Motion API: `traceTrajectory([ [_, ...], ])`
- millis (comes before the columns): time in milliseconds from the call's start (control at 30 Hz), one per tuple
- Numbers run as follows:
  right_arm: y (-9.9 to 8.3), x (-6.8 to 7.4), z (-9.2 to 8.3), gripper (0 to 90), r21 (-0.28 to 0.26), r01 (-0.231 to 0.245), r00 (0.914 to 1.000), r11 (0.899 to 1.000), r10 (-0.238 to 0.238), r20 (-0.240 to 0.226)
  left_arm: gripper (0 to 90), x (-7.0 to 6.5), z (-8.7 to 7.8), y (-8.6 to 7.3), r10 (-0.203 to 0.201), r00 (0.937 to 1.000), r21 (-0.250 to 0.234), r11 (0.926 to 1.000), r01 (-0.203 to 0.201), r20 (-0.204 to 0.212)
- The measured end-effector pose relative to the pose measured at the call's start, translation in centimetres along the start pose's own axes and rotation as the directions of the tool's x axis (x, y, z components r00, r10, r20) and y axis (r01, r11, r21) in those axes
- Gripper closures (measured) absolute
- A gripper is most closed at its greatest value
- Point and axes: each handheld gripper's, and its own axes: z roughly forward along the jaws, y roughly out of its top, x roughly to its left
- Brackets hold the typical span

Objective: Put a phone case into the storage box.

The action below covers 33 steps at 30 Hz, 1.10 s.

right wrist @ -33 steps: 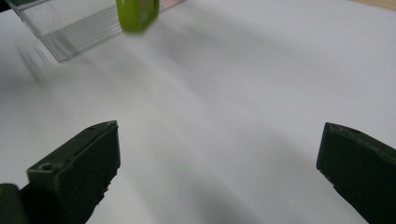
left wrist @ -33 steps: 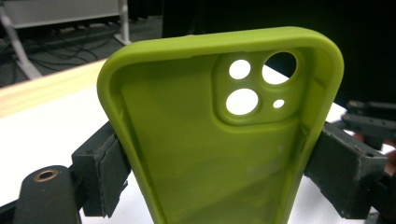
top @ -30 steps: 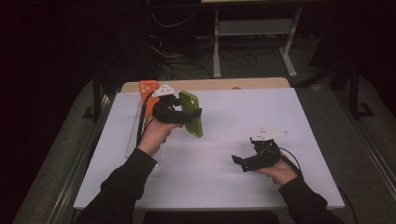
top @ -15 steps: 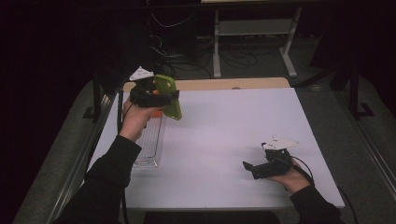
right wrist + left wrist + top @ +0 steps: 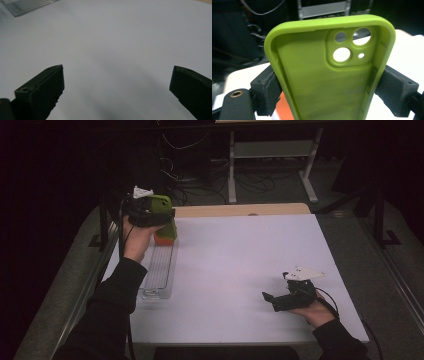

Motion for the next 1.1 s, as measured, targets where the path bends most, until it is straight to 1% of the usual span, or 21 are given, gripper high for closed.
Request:
traceTrajectory([
  [67, 0.1, 0.0, 0.0, 0.0, -0.006, 0.007, 1.0000, 1.000, -0.007, 0.002, 14.9, 0.3, 0.4, -0.1, -0.003, 0.9996, 0.009, 1.0000, 0.003, -0.027],
  [167, 0.1, 0.0, -0.1, 0.0, -0.010, -0.006, 1.0000, 1.000, 0.006, -0.006, 14.9, 0.7, 1.2, -0.4, -0.026, 0.9983, 0.019, 0.9994, 0.027, -0.052],
  [200, 0.1, 0.0, -0.1, 0.0, -0.010, -0.008, 0.9999, 1.000, 0.008, -0.006, 14.9, 0.7, 1.4, -0.5, -0.027, 0.9978, 0.025, 0.9993, 0.028, -0.061],
  [233, 0.1, 0.0, -0.2, 0.0, -0.012, -0.011, 0.9999, 1.000, 0.011, -0.006, 14.9, 0.7, 1.6, -0.7, -0.027, 0.9966, 0.017, 0.9994, 0.028, -0.078],
  [267, 0.1, -0.1, -0.2, 0.0, -0.014, -0.010, 0.9999, 1.000, 0.010, -0.007, 14.9, 0.8, 1.8, -0.8, -0.020, 0.9953, 0.020, 0.9996, 0.022, -0.094],
  [333, 0.2, -0.1, -0.3, 0.0, -0.019, -0.005, 1.0000, 1.000, 0.005, -0.003, 14.9, 0.9, 2.1, -1.1, -0.019, 0.9931, 0.022, 0.9995, 0.022, -0.116],
  [367, 0.2, -0.1, -0.4, 0.0, -0.020, -0.005, 1.0000, 1.000, 0.005, -0.004, 14.9, 1.0, 2.2, -1.2, -0.026, 0.9914, 0.020, 0.9994, 0.029, -0.128],
  [433, 0.3, -0.1, -0.5, 0.0, -0.027, -0.008, 1.0000, 1.000, 0.008, 0.001, 14.8, 1.2, 2.6, -1.3, -0.030, 0.9889, 0.027, 0.9991, 0.034, -0.145],
  [533, 0.3, 0.0, -0.5, 0.0, -0.030, 0.004, 1.0000, 1.000, -0.004, 0.000, 14.8, 1.4, 3.2, -1.5, -0.038, 0.9854, 0.029, 0.9986, 0.044, -0.166],
  [567, 0.3, 0.0, -0.5, 0.0, -0.024, -0.001, 1.0000, 1.000, 0.001, -0.003, 14.8, 1.4, 3.3, -1.5, -0.028, 0.9838, 0.034, 0.9988, 0.035, -0.177],
  [600, 0.3, 0.0, -0.5, 0.0, -0.027, 0.006, 1.0000, 1.000, -0.006, 0.000, 14.8, 1.5, 3.5, -1.6, -0.036, 0.9829, 0.034, 0.9985, 0.043, -0.181],
  [633, 0.3, 0.0, -0.5, 0.0, -0.027, 0.008, 1.0000, 1.000, -0.008, 0.002, 14.7, 1.7, 3.6, -1.7, -0.036, 0.9821, 0.044, 0.9980, 0.044, -0.185],
  [667, 0.3, 0.0, -0.5, 0.0, -0.027, 0.005, 1.0000, 1.000, -0.005, 0.000, 14.7, 1.7, 3.8, -1.8, -0.042, 0.9809, 0.046, 0.9976, 0.052, -0.190],
  [700, 0.3, 0.1, -0.5, 0.0, -0.026, 0.004, 1.0000, 1.000, -0.004, 0.000, 14.7, 1.7, 3.9, -2.0, -0.038, 0.9790, 0.046, 0.9978, 0.048, -0.200],
  [733, 0.3, 0.2, -0.5, 0.0, -0.018, -0.006, 1.0000, 1.000, 0.006, -0.003, 14.7, 1.8, 4.1, -2.1, -0.038, 0.9784, 0.050, 0.9976, 0.049, -0.203],
  [833, 0.3, 0.1, -0.5, 0.0, -0.024, 0.010, 0.9999, 1.000, -0.010, 0.004, 14.6, 2.0, 4.6, -2.7, -0.060, 0.9742, 0.052, 0.9959, 0.073, -0.218],
  [900, 0.3, 0.2, -0.5, 0.0, -0.027, 0.004, 1.0000, 1.000, -0.004, 0.005, 14.6, 2.1, 5.2, -3.1, -0.093, 0.9731, 0.039, 0.9938, 0.104, -0.211],
  [1000, 0.3, 0.1, -0.5, 0.0, -0.023, 0.006, 1.0000, 1.000, -0.006, 0.006, 14.5, 2.1, 5.7, -3.7, -0.077, 0.9725, 0.062, 0.9937, 0.093, -0.220],
  [1033, 0.3, 0.2, -0.5, 0.0, -0.017, -0.005, 1.0000, 1.000, 0.006, 0.001, 14.5, 2.1, 5.8, -3.9, -0.066, 0.9719, 0.076, 0.9934, 0.086, -0.226],
  [1067, 0.3, 0.2, -0.5, 0.0, -0.017, -0.002, 1.0000, 1.000, 0.002, 0.003, 14.4, 2.1, 5.9, -4.0, -0.061, 0.9718, 0.079, 0.9935, 0.081, -0.228],
  [1100, 0.2, 0.2, -0.5, 0.0, -0.016, 0.001, 1.0000, 1.000, -0.001, 0.005, 14.4, 2.1, 6.1, -4.2, -0.067, 0.9705, 0.073, 0.9936, 0.086, -0.231],
])
